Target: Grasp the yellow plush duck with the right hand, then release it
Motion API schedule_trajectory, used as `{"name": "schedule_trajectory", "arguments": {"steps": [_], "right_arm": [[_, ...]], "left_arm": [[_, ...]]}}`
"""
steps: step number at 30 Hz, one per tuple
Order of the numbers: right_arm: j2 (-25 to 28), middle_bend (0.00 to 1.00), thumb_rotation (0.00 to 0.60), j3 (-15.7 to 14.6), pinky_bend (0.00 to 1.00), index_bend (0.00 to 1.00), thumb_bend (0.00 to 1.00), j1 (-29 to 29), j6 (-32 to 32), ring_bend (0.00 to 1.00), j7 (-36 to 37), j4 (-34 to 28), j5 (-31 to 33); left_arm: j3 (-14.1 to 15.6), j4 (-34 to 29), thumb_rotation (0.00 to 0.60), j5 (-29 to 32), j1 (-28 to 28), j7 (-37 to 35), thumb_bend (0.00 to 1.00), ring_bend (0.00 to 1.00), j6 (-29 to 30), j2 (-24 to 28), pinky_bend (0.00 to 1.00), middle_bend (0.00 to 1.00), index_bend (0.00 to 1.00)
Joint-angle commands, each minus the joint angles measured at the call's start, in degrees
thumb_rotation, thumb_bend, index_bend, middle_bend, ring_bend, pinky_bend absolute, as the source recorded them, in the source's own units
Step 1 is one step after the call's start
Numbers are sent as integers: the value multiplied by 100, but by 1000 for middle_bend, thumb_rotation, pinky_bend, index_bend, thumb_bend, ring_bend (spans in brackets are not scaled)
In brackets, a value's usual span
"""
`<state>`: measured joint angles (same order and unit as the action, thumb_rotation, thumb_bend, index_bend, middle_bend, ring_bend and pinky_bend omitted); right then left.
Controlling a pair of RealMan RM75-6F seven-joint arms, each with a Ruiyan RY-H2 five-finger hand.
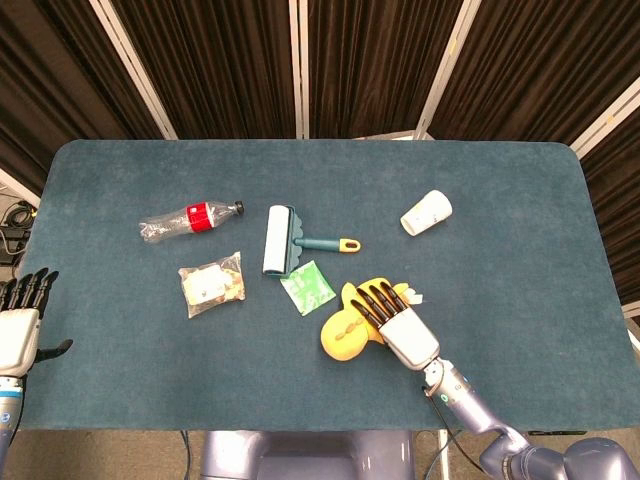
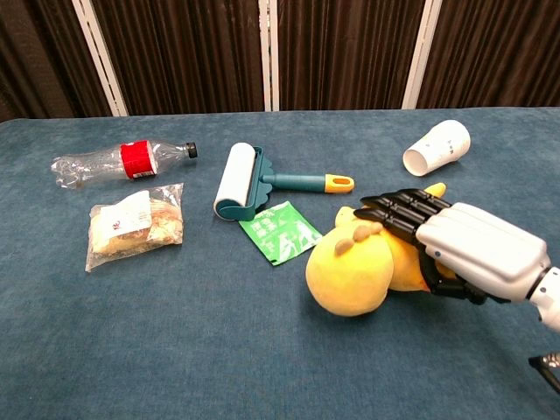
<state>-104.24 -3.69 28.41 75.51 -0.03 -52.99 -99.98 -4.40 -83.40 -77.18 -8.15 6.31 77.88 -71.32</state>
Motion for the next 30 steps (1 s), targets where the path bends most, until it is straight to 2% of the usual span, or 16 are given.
{"name": "schedule_trajectory", "arguments": {"steps": [1, 18, 30], "right_arm": [[-4, 0, 600, -82, 0, 0, 1000, -51, 82, 0, -17, -119, -73], [251, 0, 600, -177, 0, 0, 1000, -160, 466, 0, -571, -1068, -369], [67, 0, 600, 124, 0, 0, 1000, -53, -199, 0, -661, -629, 164]], "left_arm": [[-2, 3, 600, 1, -2, -2, 103, 0, 1, -1, 0, 0, 0], [15, 7, 600, -18, -8, 35, 103, 0, 16, -23, 0, 0, 0], [0, 43, 600, 38, -26, 21, 103, 0, -32, -33, 0, 0, 0]]}}
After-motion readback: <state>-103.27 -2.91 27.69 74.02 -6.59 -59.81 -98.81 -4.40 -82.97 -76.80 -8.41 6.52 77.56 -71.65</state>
